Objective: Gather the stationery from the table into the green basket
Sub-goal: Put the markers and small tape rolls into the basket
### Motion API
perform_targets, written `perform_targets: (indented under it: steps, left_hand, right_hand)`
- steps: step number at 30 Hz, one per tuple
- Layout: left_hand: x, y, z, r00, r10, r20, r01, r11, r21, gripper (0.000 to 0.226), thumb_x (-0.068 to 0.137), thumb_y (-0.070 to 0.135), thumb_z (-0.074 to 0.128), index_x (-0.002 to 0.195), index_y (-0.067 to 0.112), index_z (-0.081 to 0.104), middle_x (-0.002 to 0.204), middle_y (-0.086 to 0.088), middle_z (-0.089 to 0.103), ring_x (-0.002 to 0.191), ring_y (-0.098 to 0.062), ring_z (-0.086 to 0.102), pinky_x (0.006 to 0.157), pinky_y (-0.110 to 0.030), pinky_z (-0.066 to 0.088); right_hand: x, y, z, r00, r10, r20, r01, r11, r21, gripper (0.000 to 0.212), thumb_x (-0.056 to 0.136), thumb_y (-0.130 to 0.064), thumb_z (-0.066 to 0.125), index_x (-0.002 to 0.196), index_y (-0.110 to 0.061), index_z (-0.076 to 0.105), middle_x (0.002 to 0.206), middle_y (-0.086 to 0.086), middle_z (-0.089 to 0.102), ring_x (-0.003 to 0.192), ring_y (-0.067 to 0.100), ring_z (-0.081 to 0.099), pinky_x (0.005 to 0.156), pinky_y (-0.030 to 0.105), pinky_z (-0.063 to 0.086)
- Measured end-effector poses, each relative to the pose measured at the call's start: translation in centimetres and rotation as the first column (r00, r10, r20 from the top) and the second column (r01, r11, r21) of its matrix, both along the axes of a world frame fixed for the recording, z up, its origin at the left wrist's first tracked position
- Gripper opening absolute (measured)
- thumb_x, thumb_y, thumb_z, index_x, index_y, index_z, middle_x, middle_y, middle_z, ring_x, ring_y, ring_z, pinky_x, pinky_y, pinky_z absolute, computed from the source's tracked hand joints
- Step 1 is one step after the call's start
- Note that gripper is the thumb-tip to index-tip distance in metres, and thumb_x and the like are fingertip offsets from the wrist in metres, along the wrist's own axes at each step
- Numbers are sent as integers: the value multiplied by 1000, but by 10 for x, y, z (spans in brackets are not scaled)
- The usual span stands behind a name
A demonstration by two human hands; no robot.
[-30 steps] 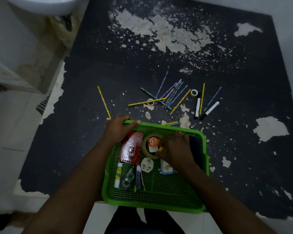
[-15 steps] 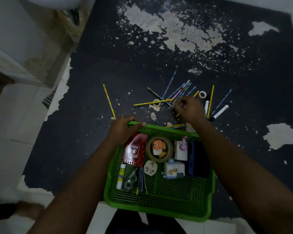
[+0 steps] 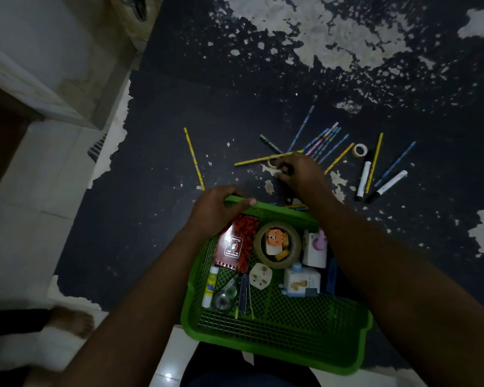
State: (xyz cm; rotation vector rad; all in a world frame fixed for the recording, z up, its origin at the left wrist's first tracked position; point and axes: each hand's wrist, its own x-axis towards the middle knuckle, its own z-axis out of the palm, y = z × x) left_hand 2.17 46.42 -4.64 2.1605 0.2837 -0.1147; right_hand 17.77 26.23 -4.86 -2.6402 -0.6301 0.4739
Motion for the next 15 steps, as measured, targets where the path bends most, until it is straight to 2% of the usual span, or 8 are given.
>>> perform_targets:
  steps: [4,7,9,11,13,15]
  left_hand:
    - [-1,0,3,1000,-7,-1,7,1000,-5,56,76,82,56,87,29,73,76,10,71,63,-3,64,59,-39,56]
    - [-1,0,2,1000,-13,2,13,1000,-17,61,75,85,54,89,29,73,78,9,72,65,-3,65,60,-39,56]
    - [0,0,2,1000,-15,0,15,1000,-8,62,74,86,53,90,29,73,82,12,72,70,-2,66,64,-38,58]
    - [-1,0,3,1000,-16,-2,16,1000,-17,62,74,86,54,91,30,73,85,14,73,73,-2,67,67,-39,59]
    - [0,0,3,1000,-21,7,21,999,-25,63,73,86,53,90,29,73,83,13,73,72,-3,67,66,-40,59]
    - [-1,0,4,1000,-27,12,28,999,-17,65,73,88,51,88,28,72,80,10,72,69,-6,66,65,-41,57]
  right_hand:
    - [0,1,1,999,28,-15,-28,1000,-2,9,88,-24,70,88,-16,75,97,9,61,86,24,60,68,28,38]
    - [-14,-6,14,998,-42,-37,48,983,176,9,88,-23,71,82,-16,71,88,5,55,77,19,52,64,25,34]
    - [-30,-14,31,974,-133,-185,190,922,338,9,90,-16,69,84,-10,69,81,13,62,73,25,58,64,27,44]
    - [-50,-20,51,938,-144,-314,281,848,450,4,89,-12,70,86,-11,68,77,16,66,69,21,61,66,33,51]
    - [-69,-25,66,927,-119,-356,303,796,523,10,88,-13,73,94,-13,65,86,10,68,74,15,65,68,28,55]
    - [-89,-28,79,927,-55,-371,263,801,538,27,89,-13,72,114,-16,64,100,4,65,82,7,65,73,19,54]
